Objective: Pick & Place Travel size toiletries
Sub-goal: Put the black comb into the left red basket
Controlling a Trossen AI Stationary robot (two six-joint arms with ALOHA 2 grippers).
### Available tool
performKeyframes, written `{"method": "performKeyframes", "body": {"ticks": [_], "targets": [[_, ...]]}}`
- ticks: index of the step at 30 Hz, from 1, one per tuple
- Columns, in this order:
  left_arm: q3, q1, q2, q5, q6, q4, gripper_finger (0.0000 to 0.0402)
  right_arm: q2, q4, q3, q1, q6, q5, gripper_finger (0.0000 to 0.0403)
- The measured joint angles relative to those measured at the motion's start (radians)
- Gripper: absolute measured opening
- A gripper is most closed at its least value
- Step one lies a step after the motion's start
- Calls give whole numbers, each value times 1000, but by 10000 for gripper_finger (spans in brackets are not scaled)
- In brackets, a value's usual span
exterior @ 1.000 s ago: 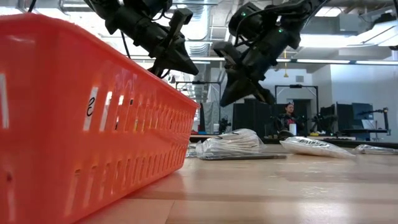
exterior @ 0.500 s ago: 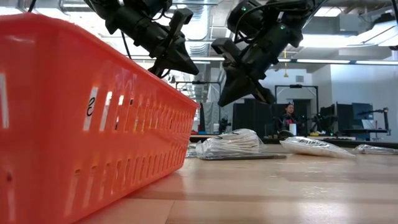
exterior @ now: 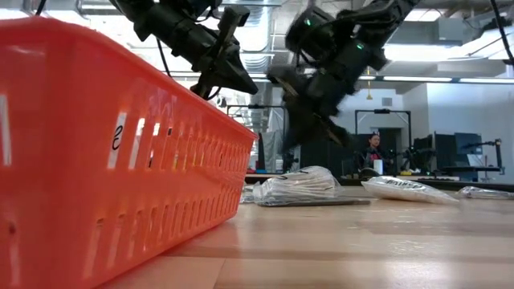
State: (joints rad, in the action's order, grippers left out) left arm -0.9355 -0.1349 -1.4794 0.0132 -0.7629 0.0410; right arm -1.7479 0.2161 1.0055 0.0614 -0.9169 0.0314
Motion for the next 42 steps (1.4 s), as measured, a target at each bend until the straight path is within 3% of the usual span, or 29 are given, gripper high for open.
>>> {"method": "performKeyframes", "body": {"ticks": [9, 28, 35, 42], "targets": [[0, 12, -16, -7, -12, -1, 2, -43, -26, 16, -6, 3, -9, 0], [0, 12, -16, -15, -3, 1, 2, 70, 101, 16, 28, 25, -125, 0], [0, 12, -16, -70, -1, -6, 2, 32, 91, 15, 56, 34, -39, 0], [0, 10, -16, -75, 21, -6, 2, 28, 80, 16, 70, 34, -30, 0]]}}
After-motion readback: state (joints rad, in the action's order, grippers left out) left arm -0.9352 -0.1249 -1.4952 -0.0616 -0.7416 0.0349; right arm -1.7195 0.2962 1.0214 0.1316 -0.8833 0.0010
